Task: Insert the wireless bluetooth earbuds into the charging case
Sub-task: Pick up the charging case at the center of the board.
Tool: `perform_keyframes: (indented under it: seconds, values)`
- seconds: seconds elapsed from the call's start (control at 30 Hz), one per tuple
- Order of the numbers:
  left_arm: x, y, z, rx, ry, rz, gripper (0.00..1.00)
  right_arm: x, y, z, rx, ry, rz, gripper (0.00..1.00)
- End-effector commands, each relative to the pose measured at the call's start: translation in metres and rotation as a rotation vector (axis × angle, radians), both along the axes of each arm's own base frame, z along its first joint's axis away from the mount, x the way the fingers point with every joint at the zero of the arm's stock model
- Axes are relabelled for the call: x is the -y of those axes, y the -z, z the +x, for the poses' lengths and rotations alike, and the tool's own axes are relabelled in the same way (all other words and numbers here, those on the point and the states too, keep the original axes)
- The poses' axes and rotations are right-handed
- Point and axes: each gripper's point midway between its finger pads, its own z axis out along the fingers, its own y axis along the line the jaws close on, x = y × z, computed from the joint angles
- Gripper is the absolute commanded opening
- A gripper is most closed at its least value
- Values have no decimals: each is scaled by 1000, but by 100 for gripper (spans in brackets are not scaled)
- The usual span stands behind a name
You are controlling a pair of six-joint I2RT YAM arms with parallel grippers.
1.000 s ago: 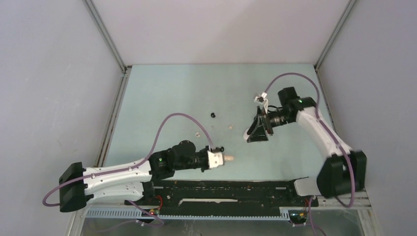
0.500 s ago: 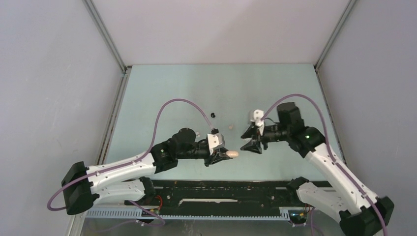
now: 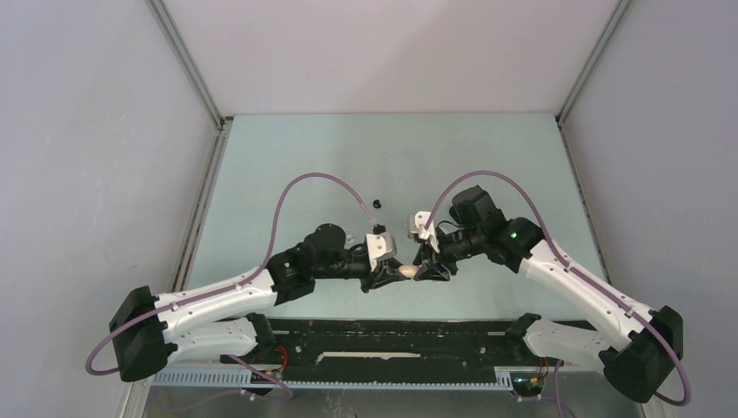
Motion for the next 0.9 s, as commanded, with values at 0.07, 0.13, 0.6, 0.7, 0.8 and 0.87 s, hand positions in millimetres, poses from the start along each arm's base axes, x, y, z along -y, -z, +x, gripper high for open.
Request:
perform_keyframes:
  seconds: [0.07,0.13,0.6,0.7,0.8,0.87]
  values:
    - [5,-21,2,24,7,-74,0,-11,-18,2,-1,-17,52,39]
    - [5,-20,3,25,7,-74,0,-12,-19,0,-24,-24,63,38]
    - [7,-18,3,11,7,-67,16,-14,-27,-2,-101,-24,113,18]
    - [5,-25,3,-3,-11,-81,44,-9,-34,1,-108,-9,139,14]
    - [-1,-40,2,-29,-53,-125,58,0,-39,1,-93,3,150,14]
    - [-4,-51,6,-71,-118,-191,59,4,-41,-2,-76,1,154,14]
